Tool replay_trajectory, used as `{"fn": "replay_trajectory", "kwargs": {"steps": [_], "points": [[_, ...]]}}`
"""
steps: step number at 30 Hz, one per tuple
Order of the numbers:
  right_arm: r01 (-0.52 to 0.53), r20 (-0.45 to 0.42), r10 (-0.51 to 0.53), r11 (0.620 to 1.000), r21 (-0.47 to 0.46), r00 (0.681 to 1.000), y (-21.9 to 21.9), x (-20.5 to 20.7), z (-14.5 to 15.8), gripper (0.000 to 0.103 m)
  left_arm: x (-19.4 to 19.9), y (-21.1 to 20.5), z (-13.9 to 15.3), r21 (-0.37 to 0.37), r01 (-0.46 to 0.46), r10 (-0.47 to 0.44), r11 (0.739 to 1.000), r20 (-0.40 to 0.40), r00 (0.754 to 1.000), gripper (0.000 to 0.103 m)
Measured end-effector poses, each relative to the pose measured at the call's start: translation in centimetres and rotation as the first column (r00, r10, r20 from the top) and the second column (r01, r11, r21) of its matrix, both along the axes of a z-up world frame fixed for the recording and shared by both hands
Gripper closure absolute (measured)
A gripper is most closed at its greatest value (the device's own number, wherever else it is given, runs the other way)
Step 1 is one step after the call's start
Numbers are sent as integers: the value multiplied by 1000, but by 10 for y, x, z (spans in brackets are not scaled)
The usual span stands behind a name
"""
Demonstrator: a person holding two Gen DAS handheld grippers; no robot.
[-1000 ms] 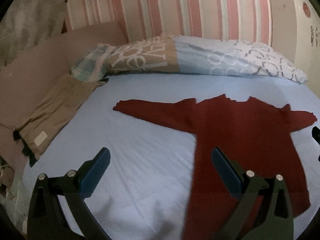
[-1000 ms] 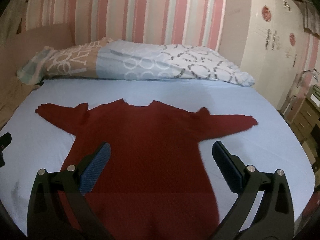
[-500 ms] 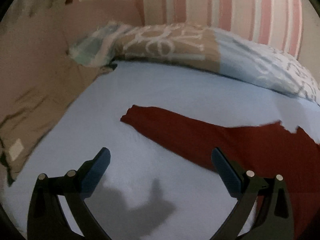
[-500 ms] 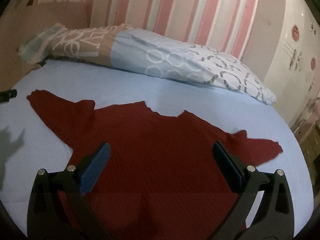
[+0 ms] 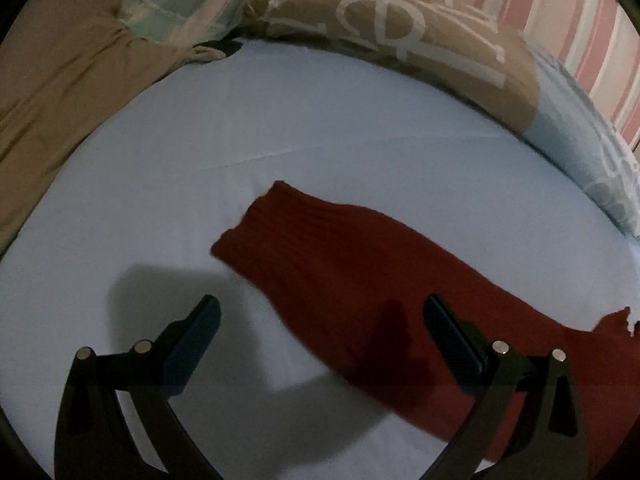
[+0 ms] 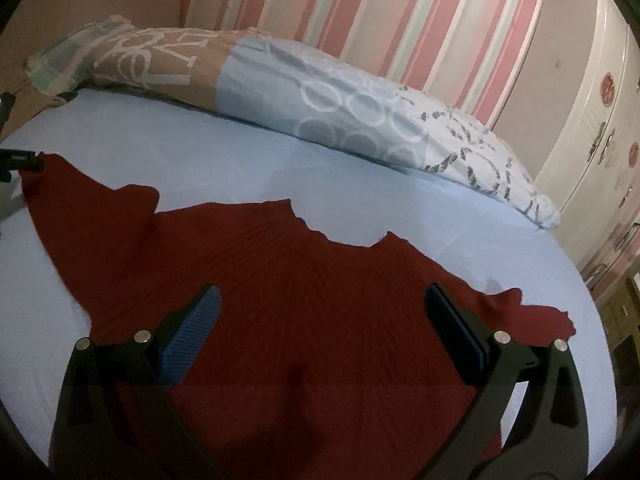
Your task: Fold small clothes
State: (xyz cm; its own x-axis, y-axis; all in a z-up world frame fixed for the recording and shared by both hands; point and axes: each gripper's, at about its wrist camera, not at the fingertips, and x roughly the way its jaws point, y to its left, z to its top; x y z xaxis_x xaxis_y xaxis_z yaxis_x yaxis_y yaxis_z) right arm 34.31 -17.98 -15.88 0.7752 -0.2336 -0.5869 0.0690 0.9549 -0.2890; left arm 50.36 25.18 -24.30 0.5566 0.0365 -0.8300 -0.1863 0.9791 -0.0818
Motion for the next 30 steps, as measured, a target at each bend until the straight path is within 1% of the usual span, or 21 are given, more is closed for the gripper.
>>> {"fn": "replay_trajectory", "kwargs": {"steps": [3, 4, 5, 6, 7, 8, 9, 10, 11, 13, 14, 16, 18, 21, 22, 23, 25, 26, 27, 28, 30], "points": [[51, -15, -50, 998, 28, 999, -12, 15, -3, 3, 7, -5, -2, 63, 33, -34, 997, 8, 999, 2], [70, -21, -69, 995, 66, 997, -19, 22, -4, 3, 9, -9, -2, 85, 49, -50, 995, 13, 999, 3], [82, -28, -80, 993, 86, 996, -24, 27, -4, 3, 9, -12, -2, 97, 62, -64, 993, 16, 998, 8], [94, -34, -91, 991, 93, 995, -26, 31, -5, 3, 13, -13, -2, 96, 76, -77, 992, 14, 997, 28], [108, -40, -105, 990, 91, 994, -29, 36, -6, 3, 15, -16, -4, 95, 94, -95, 991, 4, 995, 42], [115, -41, -112, 990, 87, 993, -30, 38, -7, 3, 15, -19, -3, 101, 107, -109, 989, 11, 994, 45], [119, -41, -116, 989, 84, 992, -30, 39, -7, 3, 17, -21, -3, 105, 121, -123, 987, 15, 992, 61], [121, -38, -118, 989, 83, 992, -31, 39, -6, 3, 18, -23, -3, 111, 132, -134, 985, 14, 991, 67], [120, -34, -117, 989, 82, 993, -32, 38, -4, 3, 17, -25, -2, 116, 132, -135, 984, 17, 991, 70], [119, -22, -118, 990, 70, 993, -32, 35, -2, 3, 16, -26, 2, 87, 143, -146, 986, 34, 989, 90], [119, -18, -118, 991, 63, 993, -33, 34, -1, 3, 14, -26, 5, 72, 150, -154, 986, 44, 987, 94], [116, -19, -115, 992, 56, 993, -36, 32, 1, 3, 9, -28, 15, 40, 172, -175, 984, 72, 982, 97], [120, -20, -119, 991, 53, 993, -41, 28, 2, 3, -3, -38, 35, -3, 231, -228, 973, 123, 966, 98], [129, -16, -128, 990, 61, 992, -51, 20, 7, 3, -19, -65, 61, -53, 332, -318, 942, 178, 931, 98], [136, -14, -136, 989, 62, 991, -56, 16, 9, 3, -25, -77, 67, -88, 374, -353, 923, 189, 916, 98], [142, -13, -141, 988, 66, 990, -60, 13, 10, 3, -28, -85, 70, -112, 395, -369, 912, 196, 908, 98], [157, -9, -156, 985, 73, 988, -71, 6, 14, 3, -40, -114, 77, -196, 459, -420, 866, 212, 882, 98], [164, -6, -164, 984, 76, 986, -77, 2, 16, 3, -43, -126, 79, -216, 479, -437, 851, 217, 873, 98], [172, -3, -172, 982, 76, 985, -83, -2, 17, 3, -51, -151, 81, -233, 514, -468, 826, 226, 854, 98], [186, -1, -187, 980, 75, 982, -91, -7, 19, 3, -57, -171, 82, -242, 537, -488, 808, 234, 841, 98], [203, -1, -203, 976, 77, 979, -105, -15, 20, 3, -65, -207, 80, -282, 571, -517, 771, 244, 820, 98]]}}
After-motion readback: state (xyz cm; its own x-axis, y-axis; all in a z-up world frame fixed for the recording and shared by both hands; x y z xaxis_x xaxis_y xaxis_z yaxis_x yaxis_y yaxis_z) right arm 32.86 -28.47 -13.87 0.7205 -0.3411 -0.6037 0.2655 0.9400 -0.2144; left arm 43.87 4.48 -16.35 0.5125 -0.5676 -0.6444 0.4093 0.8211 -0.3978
